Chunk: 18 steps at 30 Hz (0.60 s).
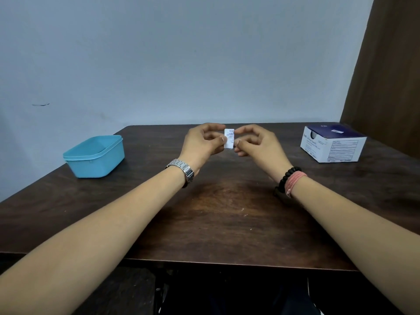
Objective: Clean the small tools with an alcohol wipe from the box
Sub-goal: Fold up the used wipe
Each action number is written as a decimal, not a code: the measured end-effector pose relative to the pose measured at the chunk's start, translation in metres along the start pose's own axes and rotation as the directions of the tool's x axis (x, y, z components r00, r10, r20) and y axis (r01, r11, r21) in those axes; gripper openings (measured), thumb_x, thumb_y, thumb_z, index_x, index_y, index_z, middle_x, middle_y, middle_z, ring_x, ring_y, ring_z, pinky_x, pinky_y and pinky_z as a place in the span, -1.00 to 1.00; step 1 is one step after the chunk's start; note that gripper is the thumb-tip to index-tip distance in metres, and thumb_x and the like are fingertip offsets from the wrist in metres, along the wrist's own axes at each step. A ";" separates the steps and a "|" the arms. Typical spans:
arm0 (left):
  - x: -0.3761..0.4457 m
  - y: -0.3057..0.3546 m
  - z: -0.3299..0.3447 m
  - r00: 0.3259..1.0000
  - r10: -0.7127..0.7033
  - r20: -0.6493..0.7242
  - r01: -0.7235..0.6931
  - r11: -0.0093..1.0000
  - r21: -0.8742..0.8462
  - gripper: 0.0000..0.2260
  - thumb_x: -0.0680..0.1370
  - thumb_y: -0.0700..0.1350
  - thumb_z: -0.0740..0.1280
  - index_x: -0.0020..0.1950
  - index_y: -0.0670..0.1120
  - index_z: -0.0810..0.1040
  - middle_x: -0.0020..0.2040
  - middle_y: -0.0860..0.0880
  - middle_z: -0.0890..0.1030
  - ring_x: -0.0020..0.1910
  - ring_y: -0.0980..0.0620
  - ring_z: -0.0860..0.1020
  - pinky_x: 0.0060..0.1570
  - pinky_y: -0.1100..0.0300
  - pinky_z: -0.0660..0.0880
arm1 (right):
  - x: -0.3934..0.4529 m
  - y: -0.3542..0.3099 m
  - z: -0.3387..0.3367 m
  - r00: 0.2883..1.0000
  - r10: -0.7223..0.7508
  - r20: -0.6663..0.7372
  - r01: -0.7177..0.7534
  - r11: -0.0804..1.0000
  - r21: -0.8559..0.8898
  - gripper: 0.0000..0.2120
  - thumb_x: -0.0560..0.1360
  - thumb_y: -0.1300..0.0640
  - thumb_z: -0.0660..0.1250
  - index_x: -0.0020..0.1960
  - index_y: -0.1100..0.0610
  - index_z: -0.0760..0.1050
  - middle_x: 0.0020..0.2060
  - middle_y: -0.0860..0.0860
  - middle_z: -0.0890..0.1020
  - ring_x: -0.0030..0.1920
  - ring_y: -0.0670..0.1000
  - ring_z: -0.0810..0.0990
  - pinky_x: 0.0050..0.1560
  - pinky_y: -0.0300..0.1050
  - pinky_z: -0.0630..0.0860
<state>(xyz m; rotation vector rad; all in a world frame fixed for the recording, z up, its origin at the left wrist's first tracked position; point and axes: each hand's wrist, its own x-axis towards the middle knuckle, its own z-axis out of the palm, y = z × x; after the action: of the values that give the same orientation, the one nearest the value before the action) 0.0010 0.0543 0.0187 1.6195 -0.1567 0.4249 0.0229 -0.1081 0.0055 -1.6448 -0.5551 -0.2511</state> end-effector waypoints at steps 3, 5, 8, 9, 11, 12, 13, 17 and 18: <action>-0.002 0.002 0.002 0.993 0.114 0.031 -0.117 0.979 0.164 -0.84 0.50 -0.29 0.40 0.03 -0.08 0.62 -0.18 -0.06 0.67 -0.17 0.04 0.64 -0.13 0.20 0.61 | -0.001 -0.002 0.000 0.995 0.096 0.004 -0.095 0.987 0.130 -0.87 0.49 0.29 0.41 -0.01 0.12 0.54 -0.29 0.07 0.67 -0.28 -0.06 0.65 -0.22 -0.25 0.59; -0.003 0.002 0.004 0.988 0.150 0.040 -0.155 0.966 0.205 -0.85 0.50 -0.28 0.40 0.02 -0.10 0.64 -0.16 -0.08 0.67 -0.18 0.07 0.64 -0.14 0.21 0.61 | -0.002 -0.003 -0.001 0.993 0.116 0.001 -0.115 0.977 0.181 -0.89 0.49 0.32 0.40 -0.07 0.14 0.53 -0.31 0.07 0.64 -0.34 -0.10 0.65 -0.25 -0.28 0.59; -0.004 0.002 0.005 0.987 0.153 0.044 -0.159 0.963 0.217 -0.89 0.50 -0.27 0.41 -0.02 -0.11 0.65 -0.19 -0.05 0.64 -0.22 0.12 0.62 -0.14 0.19 0.62 | -0.002 -0.005 -0.002 0.990 0.138 -0.002 -0.134 0.970 0.202 -0.88 0.48 0.35 0.40 -0.13 0.17 0.52 -0.33 0.08 0.62 -0.38 -0.10 0.64 -0.27 -0.28 0.60; -0.005 0.002 0.005 0.987 0.151 0.050 -0.159 0.961 0.226 -0.90 0.49 -0.27 0.41 -0.04 -0.10 0.65 -0.19 -0.04 0.64 -0.23 0.12 0.62 -0.13 0.18 0.62 | -0.002 -0.005 -0.001 0.990 0.144 -0.004 -0.140 0.969 0.204 -0.87 0.48 0.36 0.40 -0.15 0.17 0.51 -0.34 0.07 0.62 -0.39 -0.09 0.64 -0.28 -0.27 0.60; -0.005 0.002 0.006 0.986 0.153 0.063 -0.164 0.955 0.246 -0.89 0.48 -0.27 0.42 -0.09 -0.07 0.65 -0.18 -0.04 0.65 -0.23 0.09 0.63 -0.12 0.15 0.63 | -0.002 -0.004 -0.001 0.989 0.146 -0.011 -0.141 0.968 0.209 -0.83 0.48 0.38 0.39 -0.18 0.16 0.49 -0.37 0.04 0.62 -0.41 -0.08 0.63 -0.28 -0.25 0.60; -0.005 0.002 0.006 0.986 0.150 0.066 -0.162 0.955 0.248 -0.88 0.48 -0.27 0.42 -0.11 -0.06 0.65 -0.16 -0.05 0.67 -0.22 0.07 0.64 -0.12 0.13 0.63 | -0.002 -0.003 -0.001 0.990 0.140 -0.013 -0.134 0.970 0.205 -0.82 0.47 0.38 0.39 -0.20 0.16 0.49 -0.38 0.02 0.63 -0.41 -0.07 0.63 -0.27 -0.24 0.61; -0.005 0.002 0.006 0.988 0.137 0.068 -0.150 0.960 0.237 -0.88 0.47 -0.27 0.42 -0.13 -0.05 0.66 -0.15 -0.07 0.67 -0.21 0.05 0.65 -0.12 0.13 0.63 | -0.001 -0.003 -0.002 0.992 0.129 -0.011 -0.124 0.972 0.197 -0.81 0.47 0.39 0.39 -0.21 0.16 0.48 -0.38 0.01 0.64 -0.40 -0.06 0.62 -0.26 -0.23 0.61; -0.006 0.004 0.006 0.997 0.038 0.074 -0.046 0.993 0.108 -0.88 0.46 -0.30 0.42 -0.18 -0.08 0.65 -0.18 -0.09 0.66 -0.22 0.03 0.63 -0.13 0.15 0.59 | -0.001 -0.005 -0.003 0.997 0.070 0.020 -0.073 0.982 0.173 -0.78 0.46 0.41 0.39 -0.24 0.15 0.48 -0.34 0.02 0.64 -0.39 -0.04 0.61 -0.26 -0.22 0.60; -0.006 0.004 0.006 0.996 0.030 0.081 -0.038 0.994 0.101 -0.88 0.46 -0.30 0.42 -0.18 -0.09 0.65 -0.18 -0.09 0.67 -0.22 0.04 0.63 -0.13 0.14 0.59 | -0.001 -0.004 -0.002 0.998 0.061 0.024 -0.064 0.983 0.171 -0.77 0.45 0.41 0.39 -0.25 0.14 0.48 -0.33 0.03 0.64 -0.38 -0.03 0.60 -0.26 -0.22 0.60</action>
<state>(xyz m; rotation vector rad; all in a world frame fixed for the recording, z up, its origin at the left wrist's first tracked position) -0.0050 0.0472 0.0199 1.7378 -0.2257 0.4007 0.0200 -0.1100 0.0091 -1.4957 -0.5236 -0.1373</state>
